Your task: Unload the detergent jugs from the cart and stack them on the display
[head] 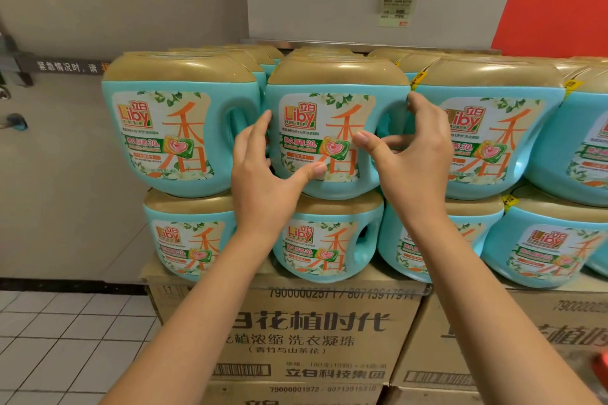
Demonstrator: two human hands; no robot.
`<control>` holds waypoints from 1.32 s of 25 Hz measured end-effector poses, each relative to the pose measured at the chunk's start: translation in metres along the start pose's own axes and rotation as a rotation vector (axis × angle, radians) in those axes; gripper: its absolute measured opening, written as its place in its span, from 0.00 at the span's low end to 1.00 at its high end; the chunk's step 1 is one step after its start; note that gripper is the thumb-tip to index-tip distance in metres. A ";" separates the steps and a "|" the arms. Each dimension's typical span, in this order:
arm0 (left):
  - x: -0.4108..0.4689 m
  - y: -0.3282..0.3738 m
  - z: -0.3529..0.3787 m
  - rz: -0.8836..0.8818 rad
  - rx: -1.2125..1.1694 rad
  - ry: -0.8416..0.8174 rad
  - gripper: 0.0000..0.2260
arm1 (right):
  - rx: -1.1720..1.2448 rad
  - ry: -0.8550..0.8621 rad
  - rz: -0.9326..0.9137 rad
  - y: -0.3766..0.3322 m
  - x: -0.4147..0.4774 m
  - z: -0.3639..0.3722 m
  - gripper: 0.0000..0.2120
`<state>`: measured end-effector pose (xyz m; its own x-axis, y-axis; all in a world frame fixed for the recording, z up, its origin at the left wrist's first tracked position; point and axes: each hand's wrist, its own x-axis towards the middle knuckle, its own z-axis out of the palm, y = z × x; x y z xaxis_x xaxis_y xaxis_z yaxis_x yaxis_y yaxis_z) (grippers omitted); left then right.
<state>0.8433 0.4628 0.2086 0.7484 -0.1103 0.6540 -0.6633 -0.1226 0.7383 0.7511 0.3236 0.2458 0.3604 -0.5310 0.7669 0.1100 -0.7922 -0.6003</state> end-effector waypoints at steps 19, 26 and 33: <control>-0.007 -0.003 0.000 -0.004 -0.011 0.009 0.41 | 0.133 -0.281 0.100 0.011 -0.004 0.000 0.29; -0.007 -0.005 -0.002 0.013 -0.021 -0.013 0.40 | 0.139 -0.253 0.090 0.012 -0.010 0.002 0.25; -0.019 -0.006 -0.013 -0.004 -0.049 0.018 0.26 | 0.071 -0.076 -0.037 0.008 -0.029 -0.004 0.14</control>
<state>0.8330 0.4782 0.1936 0.7514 -0.0923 0.6533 -0.6595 -0.0745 0.7480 0.7374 0.3318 0.2196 0.4235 -0.4751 0.7713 0.1888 -0.7865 -0.5881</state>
